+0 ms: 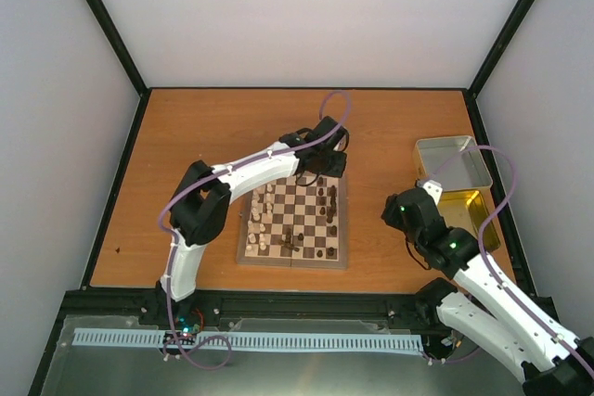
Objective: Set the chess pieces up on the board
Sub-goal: Place the chess piece on the chessboard, then pick up the chess piece from the chessboard, then place the chess piece on the chessboard, then pick up the chess piece from the chessboard.
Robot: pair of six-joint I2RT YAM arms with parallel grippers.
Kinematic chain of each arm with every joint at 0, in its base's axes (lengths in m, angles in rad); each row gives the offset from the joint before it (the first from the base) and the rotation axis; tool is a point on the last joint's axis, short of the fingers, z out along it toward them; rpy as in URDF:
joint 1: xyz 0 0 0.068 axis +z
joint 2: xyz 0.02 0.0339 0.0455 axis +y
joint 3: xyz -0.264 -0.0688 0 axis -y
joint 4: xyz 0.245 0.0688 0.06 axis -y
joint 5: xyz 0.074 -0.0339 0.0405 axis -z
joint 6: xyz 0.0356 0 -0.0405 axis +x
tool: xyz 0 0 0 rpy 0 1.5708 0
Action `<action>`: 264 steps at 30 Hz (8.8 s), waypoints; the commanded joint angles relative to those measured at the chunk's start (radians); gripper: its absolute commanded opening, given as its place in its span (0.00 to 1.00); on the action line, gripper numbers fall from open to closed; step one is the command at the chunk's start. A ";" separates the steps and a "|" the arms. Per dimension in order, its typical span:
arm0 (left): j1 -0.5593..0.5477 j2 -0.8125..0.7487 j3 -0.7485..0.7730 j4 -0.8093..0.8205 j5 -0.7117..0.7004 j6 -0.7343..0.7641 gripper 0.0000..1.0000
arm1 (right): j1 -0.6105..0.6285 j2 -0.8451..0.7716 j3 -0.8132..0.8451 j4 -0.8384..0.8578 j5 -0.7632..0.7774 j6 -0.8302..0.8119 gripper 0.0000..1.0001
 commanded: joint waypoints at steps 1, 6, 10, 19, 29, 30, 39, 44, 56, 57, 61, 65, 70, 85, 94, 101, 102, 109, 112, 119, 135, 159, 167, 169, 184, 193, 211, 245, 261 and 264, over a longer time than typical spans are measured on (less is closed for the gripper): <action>-0.006 0.042 0.063 -0.066 -0.042 0.032 0.01 | -0.006 -0.083 -0.023 -0.049 0.160 0.084 0.65; -0.006 0.067 0.065 -0.073 -0.044 0.034 0.01 | -0.008 -0.098 -0.040 -0.021 0.147 0.053 0.66; -0.006 0.052 0.067 -0.106 -0.066 0.025 0.01 | -0.008 -0.066 -0.046 0.009 0.102 0.040 0.66; -0.008 -0.182 -0.191 -0.024 -0.053 0.024 0.01 | -0.007 -0.018 -0.055 0.055 0.049 0.041 0.67; -0.133 -0.382 -0.538 0.143 -0.122 0.026 0.02 | -0.010 0.042 -0.058 0.108 0.016 0.043 0.67; -0.146 -0.381 -0.552 0.156 -0.132 0.025 0.02 | -0.009 0.049 -0.056 0.111 0.012 0.044 0.67; -0.170 -0.353 -0.640 0.289 -0.061 0.038 0.06 | -0.010 0.060 -0.060 0.109 0.000 0.055 0.67; -0.174 -0.326 -0.675 0.336 -0.042 0.031 0.06 | -0.010 0.061 -0.067 0.114 -0.005 0.064 0.67; -0.179 -0.331 -0.719 0.379 -0.020 0.016 0.20 | -0.011 0.067 -0.069 0.114 -0.006 0.057 0.67; -0.179 -0.335 -0.719 0.377 -0.022 0.017 0.22 | -0.011 0.067 -0.070 0.116 -0.009 0.059 0.67; -0.179 -0.353 -0.716 0.354 -0.040 0.014 0.31 | -0.011 0.070 -0.073 0.122 -0.016 0.060 0.67; -0.179 -0.396 -0.675 0.284 -0.041 0.006 0.34 | -0.011 0.070 -0.073 0.121 -0.026 0.060 0.67; -0.179 -0.493 -0.664 0.216 -0.038 -0.016 0.41 | -0.011 0.066 -0.078 0.121 -0.032 0.066 0.67; -0.179 -0.480 -0.629 -0.128 0.045 -0.036 0.47 | -0.011 0.082 -0.089 0.143 -0.062 0.075 0.67; -0.179 -0.408 -0.623 -0.118 0.061 -0.039 0.35 | -0.011 0.070 -0.087 0.136 -0.051 0.075 0.67; -0.179 -0.380 -0.616 -0.106 0.059 -0.020 0.18 | -0.011 0.072 -0.080 0.136 -0.048 0.067 0.67; -0.179 -0.376 -0.613 -0.106 0.060 -0.017 0.15 | -0.011 0.072 -0.078 0.134 -0.047 0.065 0.67; -0.179 -0.396 -0.587 -0.067 0.093 0.019 0.01 | -0.011 0.070 -0.078 0.133 -0.043 0.067 0.67; -0.179 -0.405 -0.576 -0.026 0.130 0.040 0.02 | -0.011 0.069 -0.078 0.134 -0.039 0.066 0.67; -0.179 -0.348 -0.542 0.009 0.162 0.051 0.02 | -0.011 0.057 -0.082 0.125 -0.032 0.068 0.67; -0.179 -0.278 -0.533 0.025 0.184 0.039 0.07 | -0.011 0.046 -0.089 0.116 -0.020 0.065 0.67; -0.179 -0.327 -0.516 0.016 0.140 0.032 0.31 | -0.011 0.042 -0.063 0.120 -0.114 0.016 0.67; -0.170 -0.501 -0.577 -0.061 0.023 -0.052 0.52 | -0.009 0.069 -0.003 0.125 -0.216 -0.049 0.67; -0.160 -0.538 -0.604 -0.113 -0.019 -0.096 0.60 | -0.009 0.084 0.030 0.111 -0.218 -0.063 0.67; -0.097 -0.532 -0.702 -0.167 0.011 -0.203 0.49 | 0.020 0.132 0.111 0.104 -0.261 -0.074 0.65; -0.090 -0.459 -0.661 -0.153 0.028 -0.171 0.39 | 0.020 0.120 0.093 0.105 -0.251 -0.067 0.65; -0.056 -0.425 -0.644 -0.124 0.039 -0.163 0.07 | 0.027 0.153 0.083 0.198 -0.357 -0.139 0.65; -0.006 -0.676 -0.690 0.092 0.113 -0.356 0.01 | 0.324 0.423 0.061 0.622 -0.558 -0.222 0.68; -0.001 -0.649 -0.703 0.086 0.133 -0.363 0.01 | 0.363 0.549 0.173 0.516 -0.390 -0.244 0.45; 0.000 -0.642 -0.704 0.088 0.137 -0.362 0.01 | 0.366 0.555 0.176 0.521 -0.409 -0.251 0.42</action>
